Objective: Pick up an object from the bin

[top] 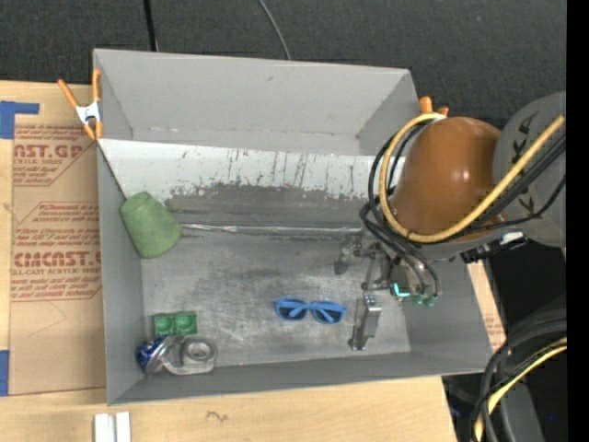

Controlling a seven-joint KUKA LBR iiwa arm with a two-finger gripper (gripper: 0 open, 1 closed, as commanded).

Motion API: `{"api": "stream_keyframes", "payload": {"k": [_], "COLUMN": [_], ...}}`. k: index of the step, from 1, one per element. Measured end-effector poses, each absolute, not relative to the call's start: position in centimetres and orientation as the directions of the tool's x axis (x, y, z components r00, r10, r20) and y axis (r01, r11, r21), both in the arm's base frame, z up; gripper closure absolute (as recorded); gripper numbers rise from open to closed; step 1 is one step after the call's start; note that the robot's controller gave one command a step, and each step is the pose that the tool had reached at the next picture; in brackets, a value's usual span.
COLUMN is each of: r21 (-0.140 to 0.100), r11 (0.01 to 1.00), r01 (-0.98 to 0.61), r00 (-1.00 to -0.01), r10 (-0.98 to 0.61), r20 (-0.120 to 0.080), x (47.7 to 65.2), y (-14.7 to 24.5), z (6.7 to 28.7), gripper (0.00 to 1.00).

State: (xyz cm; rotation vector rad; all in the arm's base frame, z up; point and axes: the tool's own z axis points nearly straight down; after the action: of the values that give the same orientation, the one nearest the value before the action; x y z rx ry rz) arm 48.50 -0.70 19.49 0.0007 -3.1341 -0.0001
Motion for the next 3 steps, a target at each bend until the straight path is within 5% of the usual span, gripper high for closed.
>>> {"api": "stream_keyframes", "payload": {"k": [1,2,3], "r21": [-0.001,0.0,-0.001], "r11": [0.999,0.998,0.909], "r01": [-0.054,-0.055,-0.417], "r00": [-0.999,-0.998,-0.909], "r10": [-0.054,-0.055,-0.417], "r20": [-0.003,0.0,-0.005], "x": [50.2,50.2,48.7], "y": [-3.9,-3.8,1.0], "z": [7.3,7.6,18.9], "gripper": [0.0,1.0,1.0]}}
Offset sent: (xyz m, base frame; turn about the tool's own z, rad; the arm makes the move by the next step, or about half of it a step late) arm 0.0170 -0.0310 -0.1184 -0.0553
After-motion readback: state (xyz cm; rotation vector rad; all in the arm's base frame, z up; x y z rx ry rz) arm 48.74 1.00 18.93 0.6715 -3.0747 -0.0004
